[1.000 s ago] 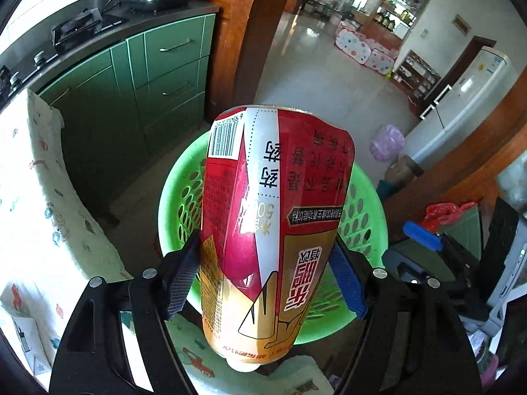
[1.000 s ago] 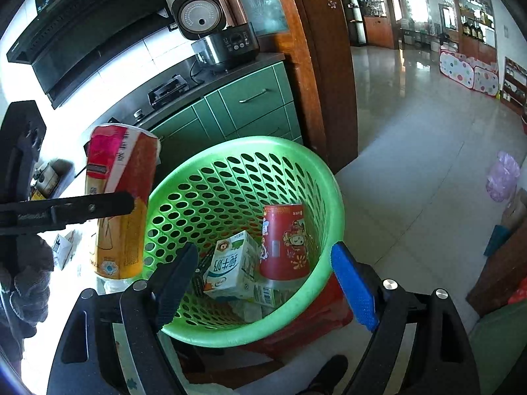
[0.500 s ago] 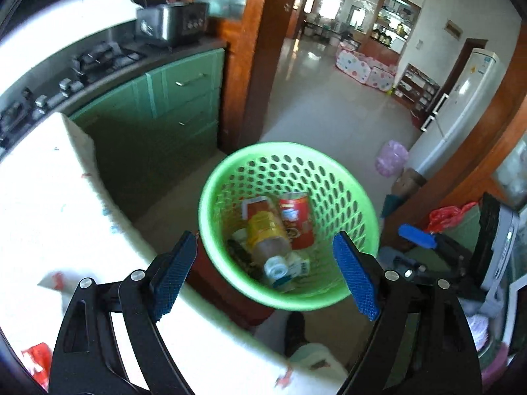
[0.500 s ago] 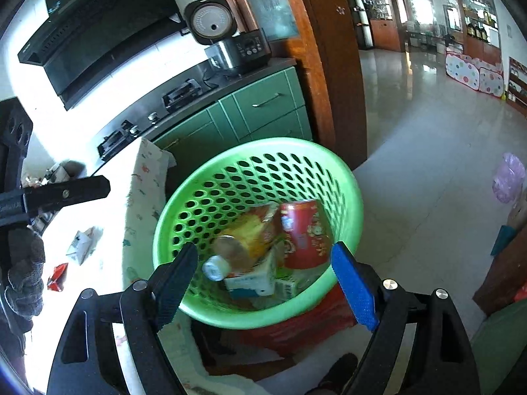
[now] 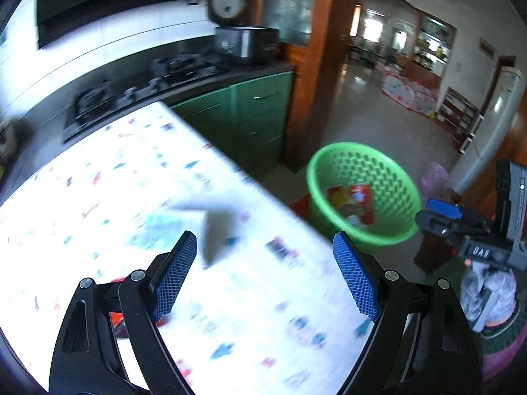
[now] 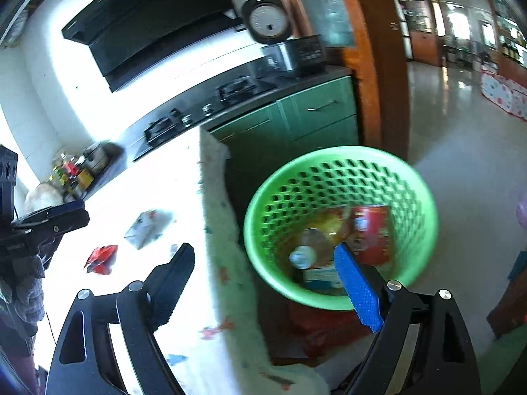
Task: Collect trash
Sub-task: 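Move both tools back over the table toward the milk carton and snack bag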
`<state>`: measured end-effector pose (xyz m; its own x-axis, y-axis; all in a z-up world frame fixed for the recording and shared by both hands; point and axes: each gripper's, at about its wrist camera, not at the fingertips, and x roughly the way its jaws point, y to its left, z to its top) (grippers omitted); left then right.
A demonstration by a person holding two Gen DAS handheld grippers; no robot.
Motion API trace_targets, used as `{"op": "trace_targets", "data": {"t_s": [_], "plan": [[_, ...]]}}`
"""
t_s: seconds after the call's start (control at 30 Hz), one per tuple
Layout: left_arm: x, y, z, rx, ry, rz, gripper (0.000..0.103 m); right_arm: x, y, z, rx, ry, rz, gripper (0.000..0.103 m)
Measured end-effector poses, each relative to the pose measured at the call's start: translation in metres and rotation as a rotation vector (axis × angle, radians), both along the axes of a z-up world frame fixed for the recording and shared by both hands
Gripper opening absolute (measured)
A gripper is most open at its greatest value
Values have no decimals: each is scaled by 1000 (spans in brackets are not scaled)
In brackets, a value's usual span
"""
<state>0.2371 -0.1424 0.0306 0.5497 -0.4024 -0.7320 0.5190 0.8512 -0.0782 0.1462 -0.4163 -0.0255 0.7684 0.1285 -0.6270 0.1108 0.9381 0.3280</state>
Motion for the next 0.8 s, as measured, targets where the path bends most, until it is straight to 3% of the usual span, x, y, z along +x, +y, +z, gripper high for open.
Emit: {"op": "trace_targets", "data": {"t_s": [0.43,0.8], "plan": [[-8,157,-19,10,30,246,84,57,115,3,-39,35,241,89],[-20,215,-35,20,60,345,84,126,193,0,-169,49,476,91]]}}
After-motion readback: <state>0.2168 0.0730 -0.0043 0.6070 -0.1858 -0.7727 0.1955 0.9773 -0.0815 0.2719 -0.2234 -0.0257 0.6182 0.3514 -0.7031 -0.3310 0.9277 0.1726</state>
